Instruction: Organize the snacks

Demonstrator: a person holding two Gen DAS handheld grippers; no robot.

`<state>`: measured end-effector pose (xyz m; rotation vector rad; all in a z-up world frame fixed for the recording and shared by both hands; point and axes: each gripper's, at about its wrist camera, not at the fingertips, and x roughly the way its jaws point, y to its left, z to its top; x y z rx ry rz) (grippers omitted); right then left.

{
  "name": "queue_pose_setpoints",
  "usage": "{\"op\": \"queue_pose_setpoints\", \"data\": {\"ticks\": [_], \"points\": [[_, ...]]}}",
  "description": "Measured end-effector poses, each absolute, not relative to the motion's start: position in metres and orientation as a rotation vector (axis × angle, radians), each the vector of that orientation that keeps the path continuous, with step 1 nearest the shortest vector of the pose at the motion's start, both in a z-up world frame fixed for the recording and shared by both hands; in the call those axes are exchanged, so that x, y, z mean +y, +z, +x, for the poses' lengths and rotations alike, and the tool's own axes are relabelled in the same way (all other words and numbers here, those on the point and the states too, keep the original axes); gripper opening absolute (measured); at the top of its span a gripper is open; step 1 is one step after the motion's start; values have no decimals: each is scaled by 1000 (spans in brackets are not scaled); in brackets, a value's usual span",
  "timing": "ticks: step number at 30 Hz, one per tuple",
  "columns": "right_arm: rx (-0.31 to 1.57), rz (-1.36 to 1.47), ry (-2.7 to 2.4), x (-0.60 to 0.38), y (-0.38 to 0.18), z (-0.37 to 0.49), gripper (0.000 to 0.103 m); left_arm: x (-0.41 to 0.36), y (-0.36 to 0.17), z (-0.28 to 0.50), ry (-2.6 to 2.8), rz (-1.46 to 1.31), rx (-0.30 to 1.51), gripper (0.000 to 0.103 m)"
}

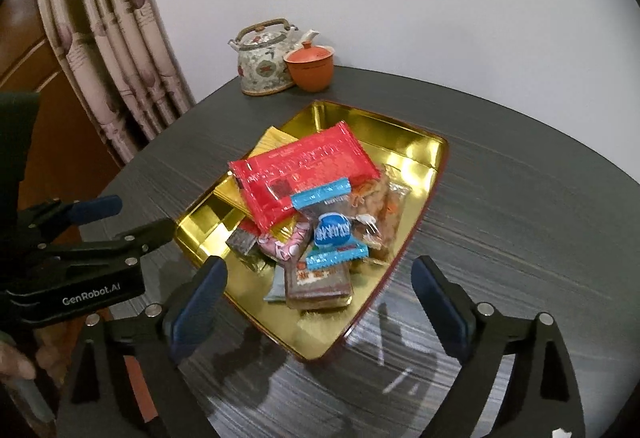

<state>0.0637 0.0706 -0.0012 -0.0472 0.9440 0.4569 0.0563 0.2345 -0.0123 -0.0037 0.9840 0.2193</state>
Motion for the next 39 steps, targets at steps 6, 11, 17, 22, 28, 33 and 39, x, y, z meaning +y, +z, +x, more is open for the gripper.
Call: {"op": "queue_pose_setpoints", "data": {"ticks": [6,11,17,22,28,33,39], "points": [[955,-81,418,72,-7,56,96,233,-13,56,215,-2,985,76],[966,-107,418,75,-11,52,97,233,-13,56,216,0,986,76],[983,-125,424,79,-16,49,97,233,-13,56,217,2,985,76],[988,-129,429,81,-18,48,98,233,-13,56,217,2,984,76],[998,-123,430,81,-20,49,98,232,-13,56,217,4,984,76],[1006,-122,430,80,-23,49,98,232,-13,55,218,2,983,76],[1013,-118,433,80,-24,49,98,234,-11,56,223,14,978,76]]}}
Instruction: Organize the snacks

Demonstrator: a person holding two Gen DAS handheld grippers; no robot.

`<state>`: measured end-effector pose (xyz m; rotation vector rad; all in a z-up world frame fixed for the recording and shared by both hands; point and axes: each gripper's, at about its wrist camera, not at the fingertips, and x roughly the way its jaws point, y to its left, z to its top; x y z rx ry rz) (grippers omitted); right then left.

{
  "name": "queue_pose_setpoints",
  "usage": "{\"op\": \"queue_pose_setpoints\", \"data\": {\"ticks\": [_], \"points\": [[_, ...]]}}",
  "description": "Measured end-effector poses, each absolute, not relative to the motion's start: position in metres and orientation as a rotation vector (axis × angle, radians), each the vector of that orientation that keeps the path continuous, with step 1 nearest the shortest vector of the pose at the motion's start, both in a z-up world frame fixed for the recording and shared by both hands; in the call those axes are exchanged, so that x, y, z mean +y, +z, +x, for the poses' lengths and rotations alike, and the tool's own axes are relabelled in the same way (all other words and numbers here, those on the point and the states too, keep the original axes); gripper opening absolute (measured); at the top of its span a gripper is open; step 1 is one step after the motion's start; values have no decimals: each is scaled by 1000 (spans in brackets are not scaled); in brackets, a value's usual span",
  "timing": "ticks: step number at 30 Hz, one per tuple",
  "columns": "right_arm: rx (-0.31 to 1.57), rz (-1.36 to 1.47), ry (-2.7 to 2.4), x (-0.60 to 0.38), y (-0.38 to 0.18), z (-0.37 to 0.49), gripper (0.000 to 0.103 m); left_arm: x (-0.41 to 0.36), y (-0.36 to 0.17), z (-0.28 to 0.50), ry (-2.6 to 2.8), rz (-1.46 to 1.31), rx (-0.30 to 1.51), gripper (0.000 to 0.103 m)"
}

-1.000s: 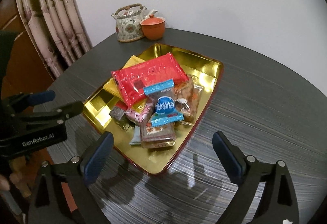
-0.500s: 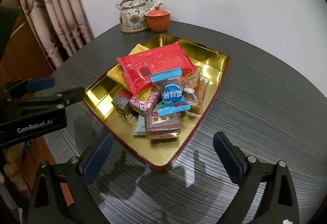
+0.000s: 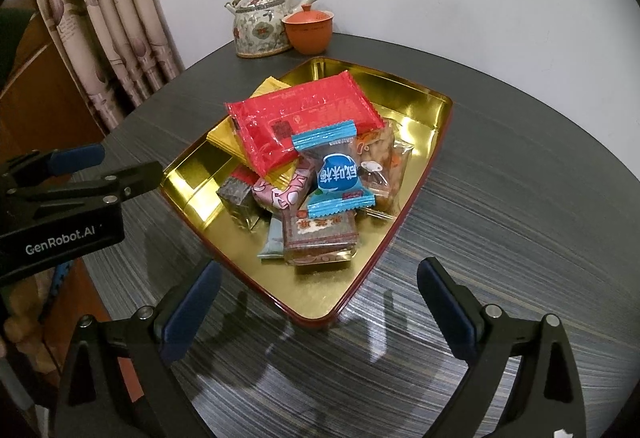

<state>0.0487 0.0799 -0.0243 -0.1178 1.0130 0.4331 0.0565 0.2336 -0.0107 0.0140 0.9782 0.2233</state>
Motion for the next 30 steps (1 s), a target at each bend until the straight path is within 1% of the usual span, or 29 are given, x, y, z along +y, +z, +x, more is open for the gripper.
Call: {"op": "queue_pose_setpoints", "data": {"ticks": [30], "points": [[1024,-118,443,82,-29,46,98,229,-13,57,214,35,972,76]]}}
